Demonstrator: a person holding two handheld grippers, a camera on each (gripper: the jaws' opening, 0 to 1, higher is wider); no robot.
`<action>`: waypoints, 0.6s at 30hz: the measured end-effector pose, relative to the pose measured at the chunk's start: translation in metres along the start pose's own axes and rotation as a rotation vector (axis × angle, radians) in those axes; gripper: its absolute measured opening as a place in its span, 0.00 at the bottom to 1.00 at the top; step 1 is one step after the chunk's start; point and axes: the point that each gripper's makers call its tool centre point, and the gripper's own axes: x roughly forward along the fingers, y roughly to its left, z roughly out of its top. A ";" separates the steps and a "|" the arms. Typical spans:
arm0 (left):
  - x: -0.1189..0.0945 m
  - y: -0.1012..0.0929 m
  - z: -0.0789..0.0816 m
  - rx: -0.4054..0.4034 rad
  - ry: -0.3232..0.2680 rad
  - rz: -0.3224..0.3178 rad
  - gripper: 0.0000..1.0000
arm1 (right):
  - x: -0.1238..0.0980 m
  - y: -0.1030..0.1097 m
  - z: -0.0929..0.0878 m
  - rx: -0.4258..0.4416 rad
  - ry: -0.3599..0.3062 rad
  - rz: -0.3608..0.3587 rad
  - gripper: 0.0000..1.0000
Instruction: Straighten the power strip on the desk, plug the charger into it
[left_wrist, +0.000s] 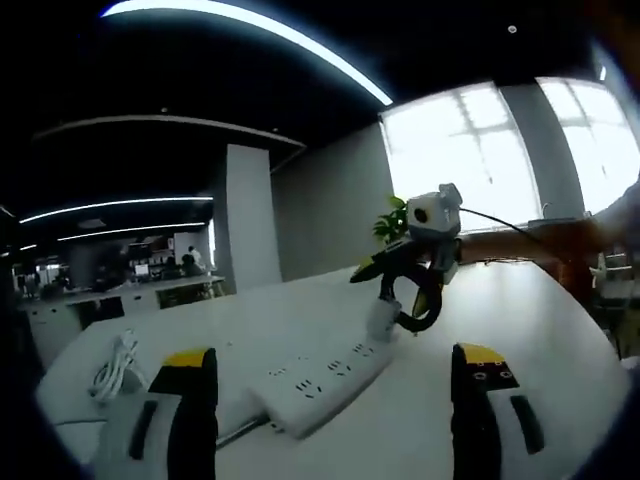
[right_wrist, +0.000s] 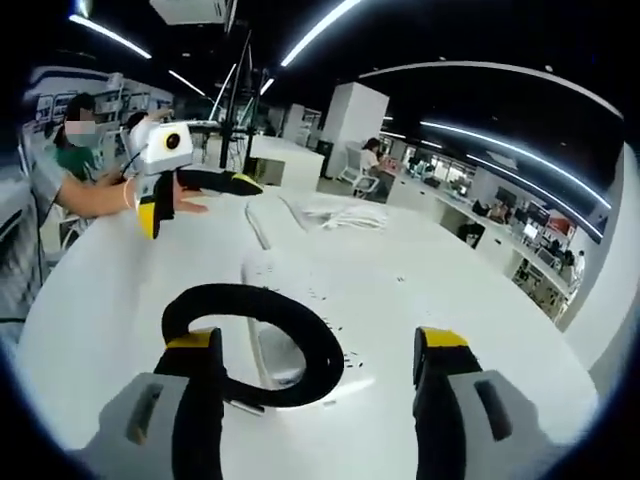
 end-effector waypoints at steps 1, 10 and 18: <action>0.000 0.000 -0.001 0.000 0.004 -0.001 0.99 | 0.000 0.001 0.000 -0.003 0.002 0.006 0.72; -0.001 -0.003 -0.010 -0.005 0.026 -0.012 0.99 | 0.005 0.014 0.001 -0.046 0.027 0.077 0.51; 0.000 -0.005 -0.012 -0.008 0.028 -0.017 0.99 | 0.008 0.014 0.001 -0.111 0.076 0.096 0.40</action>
